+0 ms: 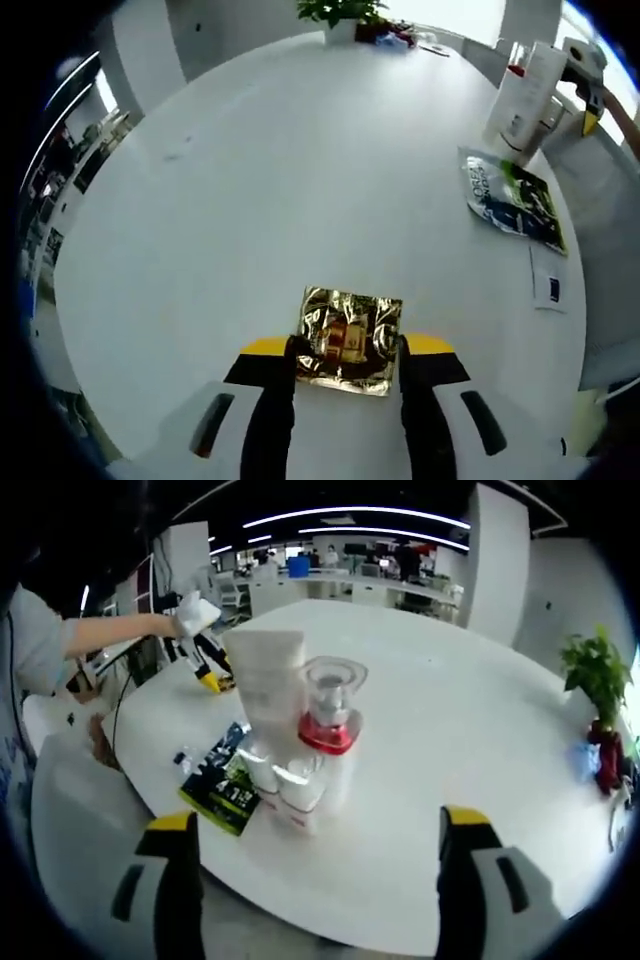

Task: Arrange the skincare products in the storage area until every visible bottle or jar stands upright without overlapping.

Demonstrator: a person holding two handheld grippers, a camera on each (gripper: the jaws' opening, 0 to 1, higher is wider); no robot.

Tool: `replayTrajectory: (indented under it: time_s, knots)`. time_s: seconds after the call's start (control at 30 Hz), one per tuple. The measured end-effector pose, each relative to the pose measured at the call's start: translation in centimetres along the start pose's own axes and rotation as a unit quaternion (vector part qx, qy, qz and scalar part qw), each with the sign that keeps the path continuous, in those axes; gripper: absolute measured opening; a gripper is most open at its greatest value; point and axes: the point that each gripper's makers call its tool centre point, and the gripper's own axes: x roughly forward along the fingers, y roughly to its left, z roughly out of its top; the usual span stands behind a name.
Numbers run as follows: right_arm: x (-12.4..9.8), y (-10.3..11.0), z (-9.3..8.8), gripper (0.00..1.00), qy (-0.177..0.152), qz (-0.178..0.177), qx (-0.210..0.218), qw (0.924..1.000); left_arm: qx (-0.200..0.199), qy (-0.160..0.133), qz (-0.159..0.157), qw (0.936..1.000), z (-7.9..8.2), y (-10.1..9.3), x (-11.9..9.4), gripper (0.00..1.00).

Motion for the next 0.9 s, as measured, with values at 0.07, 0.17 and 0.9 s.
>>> replayTrajectory:
  time_s: [0.07,0.17,0.9]
  knots:
    - [0.0,0.0,0.1,1.00,-0.002,0.000,0.000,1.0000,-0.002,-0.001,0.001,1.0000,0.0,0.0,0.0,0.37]
    - [-0.1,0.0,0.2,1.00,-0.004,-0.001,0.000,1.0000,-0.007,-0.003,0.004,1.0000,0.0,-0.1,0.0,0.37]
    - [-1.0,0.0,0.3,1.00,-0.011,-0.007,-0.003,0.9999,0.019,0.021,-0.008,0.9996,-0.2,-2.9,0.2,0.37]
